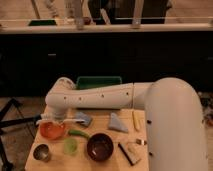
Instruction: Place brush in red bowl
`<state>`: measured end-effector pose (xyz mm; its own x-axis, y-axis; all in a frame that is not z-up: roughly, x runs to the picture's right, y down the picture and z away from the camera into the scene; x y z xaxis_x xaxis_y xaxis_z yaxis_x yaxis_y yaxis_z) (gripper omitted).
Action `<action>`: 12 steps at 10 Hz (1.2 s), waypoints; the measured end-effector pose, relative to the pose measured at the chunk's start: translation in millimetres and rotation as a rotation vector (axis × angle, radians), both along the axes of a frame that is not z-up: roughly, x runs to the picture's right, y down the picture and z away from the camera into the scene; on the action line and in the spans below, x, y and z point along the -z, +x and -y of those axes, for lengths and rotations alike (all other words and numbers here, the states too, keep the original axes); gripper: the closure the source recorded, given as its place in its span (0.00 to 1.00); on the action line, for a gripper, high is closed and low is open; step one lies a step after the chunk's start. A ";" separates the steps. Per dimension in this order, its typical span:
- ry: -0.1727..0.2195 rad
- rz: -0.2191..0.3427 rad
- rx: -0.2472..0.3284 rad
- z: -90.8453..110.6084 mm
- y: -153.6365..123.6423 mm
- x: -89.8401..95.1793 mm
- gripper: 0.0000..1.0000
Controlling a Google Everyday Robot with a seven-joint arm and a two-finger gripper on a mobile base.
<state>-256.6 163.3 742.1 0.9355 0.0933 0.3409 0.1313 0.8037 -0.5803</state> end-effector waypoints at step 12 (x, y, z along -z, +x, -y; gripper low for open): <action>0.005 -0.045 0.021 1.8 -22.4 -4.3 0.98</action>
<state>-279.0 161.5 746.5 0.9517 0.0718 0.2984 0.1219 0.8039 -0.5822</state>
